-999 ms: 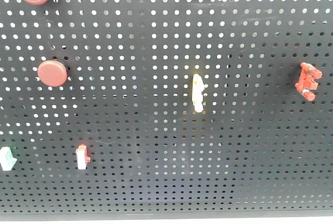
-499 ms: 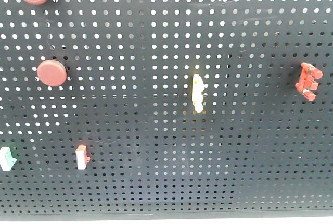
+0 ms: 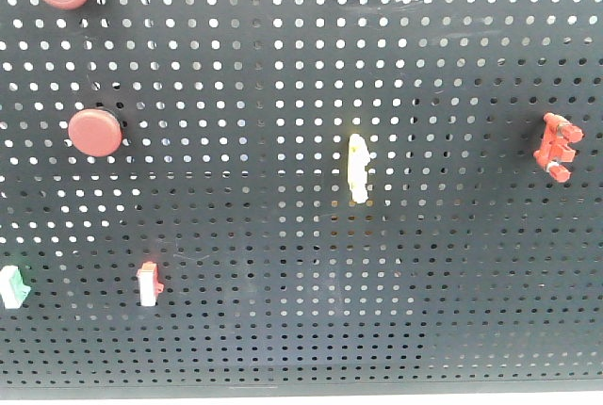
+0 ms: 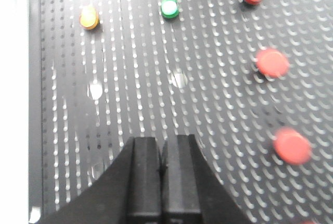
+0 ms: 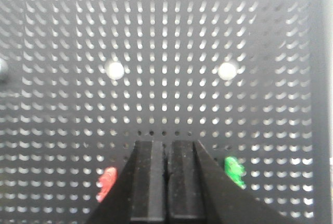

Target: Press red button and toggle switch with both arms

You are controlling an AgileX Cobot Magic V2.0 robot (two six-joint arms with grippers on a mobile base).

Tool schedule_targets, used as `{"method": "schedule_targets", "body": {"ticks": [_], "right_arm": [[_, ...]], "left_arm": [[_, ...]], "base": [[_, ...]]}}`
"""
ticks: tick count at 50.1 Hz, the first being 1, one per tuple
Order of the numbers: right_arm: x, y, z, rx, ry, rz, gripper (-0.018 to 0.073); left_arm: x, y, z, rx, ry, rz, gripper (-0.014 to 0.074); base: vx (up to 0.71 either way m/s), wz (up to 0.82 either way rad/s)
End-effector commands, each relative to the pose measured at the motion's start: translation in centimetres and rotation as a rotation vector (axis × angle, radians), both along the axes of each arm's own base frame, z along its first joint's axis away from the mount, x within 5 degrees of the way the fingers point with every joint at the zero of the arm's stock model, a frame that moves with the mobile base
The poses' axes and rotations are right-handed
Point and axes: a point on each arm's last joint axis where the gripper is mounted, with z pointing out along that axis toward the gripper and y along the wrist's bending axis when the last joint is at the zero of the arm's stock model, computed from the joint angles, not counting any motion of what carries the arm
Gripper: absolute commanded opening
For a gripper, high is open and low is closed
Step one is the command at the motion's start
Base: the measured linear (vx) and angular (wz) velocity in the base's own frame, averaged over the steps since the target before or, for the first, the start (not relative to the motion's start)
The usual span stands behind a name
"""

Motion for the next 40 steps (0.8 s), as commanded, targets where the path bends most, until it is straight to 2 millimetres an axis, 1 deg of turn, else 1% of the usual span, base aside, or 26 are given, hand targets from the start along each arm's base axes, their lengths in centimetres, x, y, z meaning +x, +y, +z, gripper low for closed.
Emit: {"method": "schedule_targets", "body": {"ticks": [1, 6, 8, 12, 16, 21, 28, 35, 40], "right_arm": [[1.4, 0.1, 1.4, -0.011, -0.057, 0.003, -0.0004], [2.6, 0.2, 1.4, -0.009, -0.072, 0.008, -0.0004], [2.8, 0.2, 1.5, -0.009, -0.087, 0.010, -0.0004], [3.0, 0.3, 1.8, -0.009, -0.118, 0.013, -0.0004], [3.0, 0.3, 2.0, -0.008, -0.146, 0.015, -0.0004], [3.0, 0.3, 2.0, -0.008, -0.153, 0.015, -0.0004], [3.0, 0.3, 1.9, -0.008, -0.142, 0.015, -0.0004], [3.1, 0.3, 1.9, -0.008, -0.133, 0.014, -0.0004], [3.1, 0.3, 1.8, -0.009, -0.131, 0.014, -0.0004]], "left_arm": [[2.4, 0.0, 0.6, -0.024, 0.046, -0.015, 0.0002], [4.8, 0.0, 0.0, -0.051, 0.132, -0.028, 0.0002], [5.7, 0.0, -0.2, -0.050, 0.150, -0.033, 0.0002], [6.9, -0.2, -0.1, -0.048, 0.128, -0.056, 0.0002], [7.9, -0.7, 0.3, -0.093, 0.063, -0.121, 0.0002], [8.9, -1.4, 0.5, -0.116, 0.026, -0.193, 0.0002], [10.4, -3.2, 0.6, -0.067, 0.042, -0.288, 0.0002], [11.5, -5.8, 2.1, -0.012, 0.037, -0.409, 0.0002], [12.8, -7.4, 3.1, -0.006, 0.066, -0.466, 0.0002]], "base": [[0.00, 0.00], [0.00, 0.00], [0.00, 0.00], [0.00, 0.00], [0.00, 0.00], [0.00, 0.00], [0.00, 0.00], [0.00, 0.00], [0.00, 0.00]]}}
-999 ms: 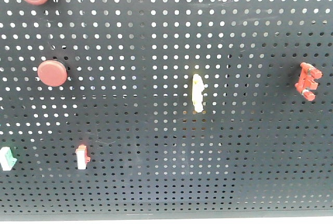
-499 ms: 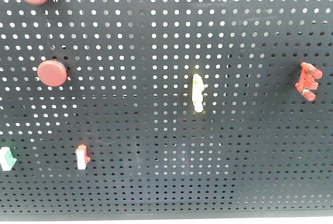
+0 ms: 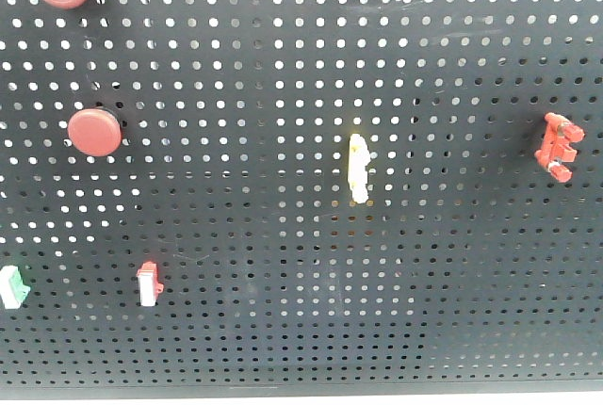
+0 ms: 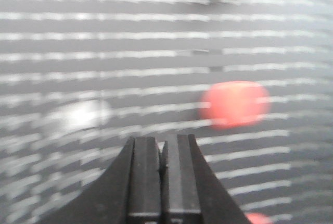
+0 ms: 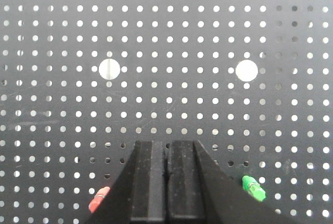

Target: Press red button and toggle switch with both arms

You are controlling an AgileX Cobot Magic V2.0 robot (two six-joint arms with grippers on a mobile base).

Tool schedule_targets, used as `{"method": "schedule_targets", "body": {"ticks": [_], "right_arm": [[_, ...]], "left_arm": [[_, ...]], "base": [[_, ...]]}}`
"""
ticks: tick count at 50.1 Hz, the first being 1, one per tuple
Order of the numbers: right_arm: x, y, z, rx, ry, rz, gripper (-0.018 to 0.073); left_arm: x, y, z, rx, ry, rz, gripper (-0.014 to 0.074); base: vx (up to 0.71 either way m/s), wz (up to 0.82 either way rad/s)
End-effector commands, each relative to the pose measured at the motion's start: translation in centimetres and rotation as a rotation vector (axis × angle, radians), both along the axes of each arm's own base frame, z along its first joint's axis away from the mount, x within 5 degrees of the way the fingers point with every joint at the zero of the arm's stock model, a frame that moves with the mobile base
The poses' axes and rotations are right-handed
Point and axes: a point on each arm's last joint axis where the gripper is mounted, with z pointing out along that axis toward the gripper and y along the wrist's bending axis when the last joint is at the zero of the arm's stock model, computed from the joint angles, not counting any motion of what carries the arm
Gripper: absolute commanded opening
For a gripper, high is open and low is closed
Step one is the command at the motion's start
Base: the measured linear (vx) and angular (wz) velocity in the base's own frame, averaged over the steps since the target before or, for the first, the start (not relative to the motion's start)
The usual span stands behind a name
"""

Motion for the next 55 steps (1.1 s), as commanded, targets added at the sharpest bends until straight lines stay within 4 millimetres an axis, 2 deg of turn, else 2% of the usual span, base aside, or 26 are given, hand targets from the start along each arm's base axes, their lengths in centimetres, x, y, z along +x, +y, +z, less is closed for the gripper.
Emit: {"method": "schedule_targets", "body": {"ticks": [1, 7, 17, 28, 38, 47, 55], "right_arm": [[-0.4, 0.0, 1.5, -0.006, -0.092, 0.003, -0.0004], [-0.4, 0.0, 1.5, -0.006, -0.092, 0.003, -0.0004], [-0.4, 0.0, 1.5, -0.006, -0.091, 0.003, -0.0004], [-0.4, 0.0, 1.5, -0.006, -0.091, 0.003, -0.0004], [-0.4, 0.0, 1.5, -0.006, -0.091, 0.003, -0.0004], [-0.4, 0.0, 1.5, -0.006, -0.092, 0.003, -0.0004], [-0.4, 0.0, 1.5, -0.006, -0.091, 0.003, -0.0004]], "left_arm": [[0.5, -1.5, 2.5, -0.033, -0.071, -0.070, 0.0002], [2.2, -2.7, 3.0, -0.020, -0.031, -0.089, 0.0002], [3.6, -3.5, 3.8, -0.037, -0.025, -0.099, 0.0002], [5.5, -4.4, 2.5, -0.014, 0.026, -0.098, 0.0002], [6.5, -4.8, 2.0, -0.014, 0.024, -0.099, 0.0002], [6.0, -4.7, 2.4, -0.015, 0.013, -0.101, 0.0002], [3.4, -3.7, 4.0, -0.037, -0.040, -0.112, 0.0002]], "base": [[0.00, 0.00], [0.00, 0.00], [0.00, 0.00], [0.00, 0.00], [0.00, 0.00], [0.00, 0.00], [0.00, 0.00]]}}
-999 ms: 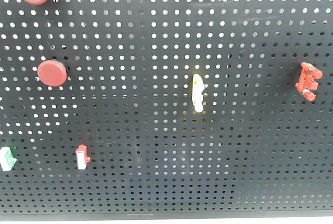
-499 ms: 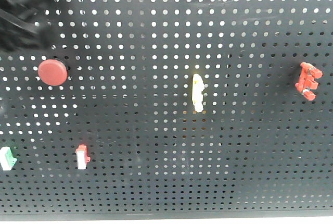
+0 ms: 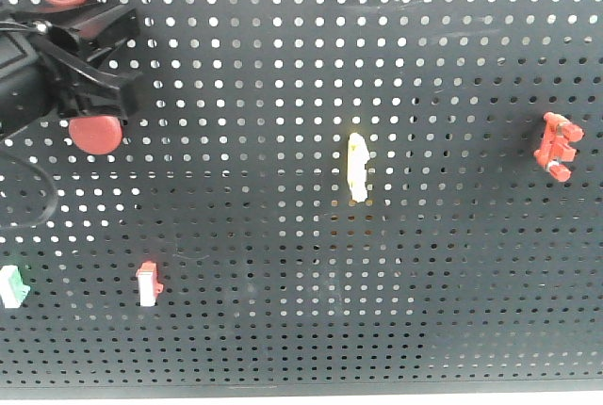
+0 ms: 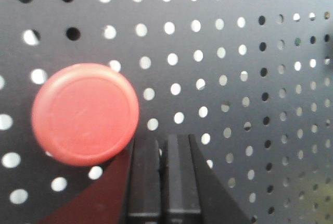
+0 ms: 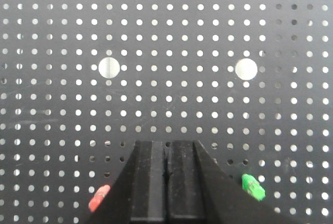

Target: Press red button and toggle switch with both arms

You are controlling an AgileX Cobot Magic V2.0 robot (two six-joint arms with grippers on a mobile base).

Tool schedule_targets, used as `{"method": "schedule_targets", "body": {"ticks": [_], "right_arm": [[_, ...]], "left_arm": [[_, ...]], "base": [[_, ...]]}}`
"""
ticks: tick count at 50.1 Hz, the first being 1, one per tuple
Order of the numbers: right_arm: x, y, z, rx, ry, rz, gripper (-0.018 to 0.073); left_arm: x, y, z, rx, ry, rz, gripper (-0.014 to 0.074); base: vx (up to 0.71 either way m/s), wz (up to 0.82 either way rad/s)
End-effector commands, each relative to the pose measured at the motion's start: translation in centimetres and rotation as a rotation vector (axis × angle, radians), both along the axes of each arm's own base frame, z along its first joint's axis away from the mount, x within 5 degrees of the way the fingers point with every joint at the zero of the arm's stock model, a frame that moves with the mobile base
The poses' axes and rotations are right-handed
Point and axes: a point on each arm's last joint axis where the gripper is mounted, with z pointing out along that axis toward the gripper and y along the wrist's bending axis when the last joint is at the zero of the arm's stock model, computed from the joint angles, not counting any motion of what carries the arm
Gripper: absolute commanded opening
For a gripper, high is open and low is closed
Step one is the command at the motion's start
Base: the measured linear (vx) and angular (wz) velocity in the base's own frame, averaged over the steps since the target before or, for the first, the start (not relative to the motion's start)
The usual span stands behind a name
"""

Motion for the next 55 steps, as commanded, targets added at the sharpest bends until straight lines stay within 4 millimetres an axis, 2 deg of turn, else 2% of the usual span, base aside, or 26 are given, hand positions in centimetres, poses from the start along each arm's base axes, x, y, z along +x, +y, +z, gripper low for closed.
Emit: {"method": "schedule_targets", "body": {"ticks": [1, 11, 19, 24, 31, 37, 47, 55], "right_arm": [[-0.4, 0.0, 1.6, -0.006, -0.095, 0.003, -0.0004], [-0.4, 0.1, 1.6, -0.014, -0.095, 0.001, -0.0004], [-0.3, 0.7, 1.6, -0.038, -0.102, 0.045, -0.0004], [0.2, 1.6, 1.7, -0.070, -0.117, 0.107, -0.0004], [2.3, 3.8, 2.4, -0.101, -0.095, 0.229, -0.0004], [4.3, 6.4, 4.1, -0.148, -0.105, 0.330, -0.0004], [7.6, 11.0, 6.7, -0.143, -0.117, 0.462, -0.0004], [8.7, 13.7, 7.9, -0.127, -0.128, 0.540, -0.0004]], "left_arm": [[-3.8, 1.4, 4.1, -0.108, -0.185, -0.030, 0.0002], [-8.0, 3.2, 5.3, -0.056, -0.187, -0.019, 0.0002], [-10.5, 4.7, 4.9, -0.036, -0.156, 0.005, 0.0002], [-12.0, 5.5, 3.9, -0.040, -0.165, 0.003, 0.0002], [-13.2, 6.1, 1.9, -0.030, -0.147, 0.003, 0.0002], [-14.2, 6.7, 0.6, -0.029, -0.145, 0.002, 0.0002], [-14.9, 7.0, 0.4, -0.038, -0.164, 0.001, 0.0002], [-14.9, 7.0, 0.5, -0.041, -0.170, -0.001, 0.0002]], "base": [[0.00, 0.00], [0.00, 0.00], [0.00, 0.00], [0.00, 0.00], [0.00, 0.00], [0.00, 0.00], [0.00, 0.00], [0.00, 0.00]]}}
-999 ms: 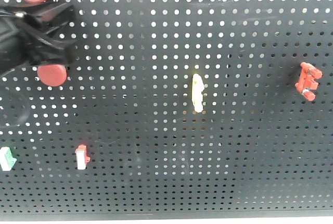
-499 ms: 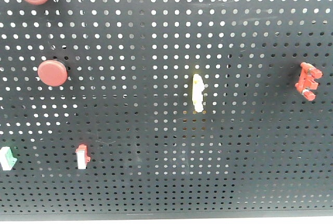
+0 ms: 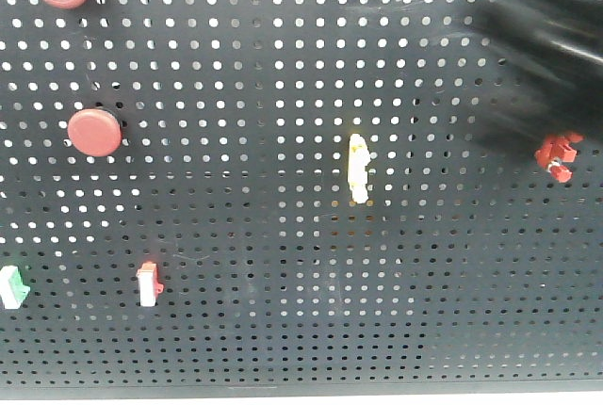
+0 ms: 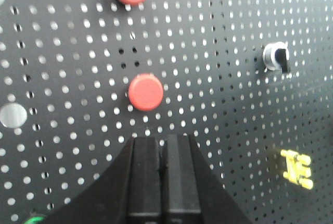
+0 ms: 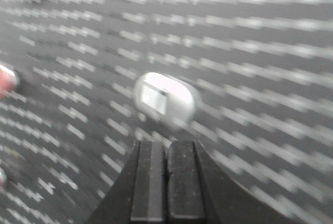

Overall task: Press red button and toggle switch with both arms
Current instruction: 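Move the right gripper up to the silver round toggle switch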

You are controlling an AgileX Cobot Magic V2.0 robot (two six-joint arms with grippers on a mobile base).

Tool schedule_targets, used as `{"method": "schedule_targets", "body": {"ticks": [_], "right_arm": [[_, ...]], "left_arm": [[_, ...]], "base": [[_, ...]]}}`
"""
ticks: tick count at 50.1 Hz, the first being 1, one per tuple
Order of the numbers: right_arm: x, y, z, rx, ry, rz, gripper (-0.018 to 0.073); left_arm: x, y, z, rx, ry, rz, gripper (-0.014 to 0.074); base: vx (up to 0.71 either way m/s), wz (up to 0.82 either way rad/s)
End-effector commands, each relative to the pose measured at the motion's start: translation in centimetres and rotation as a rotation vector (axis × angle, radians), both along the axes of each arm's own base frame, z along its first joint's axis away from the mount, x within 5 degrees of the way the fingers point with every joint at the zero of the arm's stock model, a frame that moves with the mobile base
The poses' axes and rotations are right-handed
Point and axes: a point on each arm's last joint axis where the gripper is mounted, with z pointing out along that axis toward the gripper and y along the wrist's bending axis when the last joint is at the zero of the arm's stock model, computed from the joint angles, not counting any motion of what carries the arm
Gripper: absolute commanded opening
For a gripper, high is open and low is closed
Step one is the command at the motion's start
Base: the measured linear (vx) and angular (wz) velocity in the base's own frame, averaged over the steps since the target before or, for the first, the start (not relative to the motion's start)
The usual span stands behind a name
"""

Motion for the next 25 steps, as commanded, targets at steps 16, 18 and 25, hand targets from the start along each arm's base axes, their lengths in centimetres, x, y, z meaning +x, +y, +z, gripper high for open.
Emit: {"method": "schedule_targets", "body": {"ticks": [16, 18, 25], "right_arm": [[0.9, 3.4, 3.8, 0.076, -0.087, 0.093, -0.0004], [1.1, 3.5, 4.1, 0.077, -0.086, 0.091, -0.0004], [1.7, 3.8, 4.7, 0.069, -0.073, 0.079, -0.0004]], "left_arm": [[-0.5, 0.0, 1.4, -0.041, -0.093, -0.023, 0.0002], [-0.5, 0.0, 1.4, -0.041, -0.093, -0.023, 0.0002], [-0.5, 0.0, 1.4, -0.041, -0.093, -0.023, 0.0002]], "base": [[0.00, 0.00], [0.00, 0.00], [0.00, 0.00]]}}
